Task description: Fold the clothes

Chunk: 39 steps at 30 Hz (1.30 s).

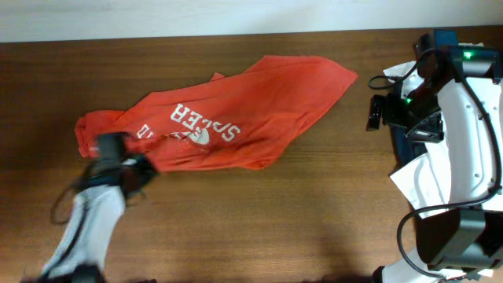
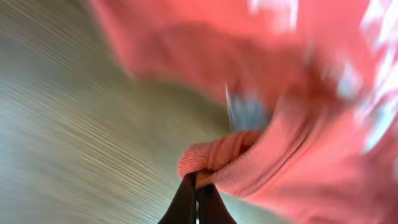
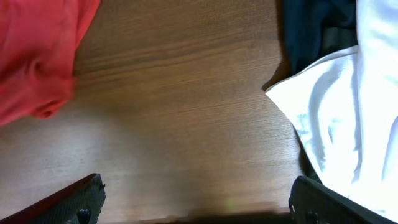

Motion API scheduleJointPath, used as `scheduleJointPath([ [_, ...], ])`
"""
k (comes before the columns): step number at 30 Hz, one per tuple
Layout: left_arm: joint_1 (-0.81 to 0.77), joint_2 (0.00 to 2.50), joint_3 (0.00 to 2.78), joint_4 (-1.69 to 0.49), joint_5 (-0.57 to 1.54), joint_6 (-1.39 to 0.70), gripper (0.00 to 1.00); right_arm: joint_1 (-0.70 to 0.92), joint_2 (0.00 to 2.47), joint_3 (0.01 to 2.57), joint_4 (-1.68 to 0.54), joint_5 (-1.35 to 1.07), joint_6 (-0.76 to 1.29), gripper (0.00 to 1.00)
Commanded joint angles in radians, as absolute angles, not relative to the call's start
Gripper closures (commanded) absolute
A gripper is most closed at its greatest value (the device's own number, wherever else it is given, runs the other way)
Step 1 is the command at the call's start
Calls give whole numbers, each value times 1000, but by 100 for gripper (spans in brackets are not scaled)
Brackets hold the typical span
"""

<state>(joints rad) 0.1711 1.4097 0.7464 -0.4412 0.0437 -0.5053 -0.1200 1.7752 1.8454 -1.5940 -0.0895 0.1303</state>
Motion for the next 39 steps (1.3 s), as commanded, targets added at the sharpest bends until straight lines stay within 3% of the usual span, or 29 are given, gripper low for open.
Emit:
scheduleJointPath([
  [1,337,1285,804,-426,0,-477,89,-119,1757,1850,-1590,-67,129,1],
  [2,358,1282,804,-434,19,-477,78,-119,1757,1850,-1590,-67,129,1],
  [4,368,1298,804,-471,27,-477,75,-119,1757,1850,-1590,-67,129,1],
  [5,367,1313,804,-492,39,-477,66,-119,1757,1850,-1590,-67,129,1],
  [6,367,1327,804,-508,50,-477,38,-119,1757,1850,-1590,-67,129,1],
  [7,367,1339,804,-538,81,-477,31,-119,1757,1850,-1590,-67,129,1],
  [12,319,1365,802,-688,363,-478,38,-119,1757,1850,-1589,-67,129,1],
  [16,175,1384,800,-703,362,-537,32,-119,1757,1850,-1590,-67,129,1],
  [24,-137,1517,799,-582,237,-1049,35,-119,1757,1850,-1590,-70,129,1],
  [32,-185,1659,799,-377,97,-1177,43,-119,1757,1850,-1598,-70,128,1],
  [35,-185,1659,799,-374,36,-1174,59,-119,1757,1850,-1599,-70,128,1],
  [39,-188,1659,799,-379,50,-1173,71,-119,1757,1850,-1599,-70,128,1],
])
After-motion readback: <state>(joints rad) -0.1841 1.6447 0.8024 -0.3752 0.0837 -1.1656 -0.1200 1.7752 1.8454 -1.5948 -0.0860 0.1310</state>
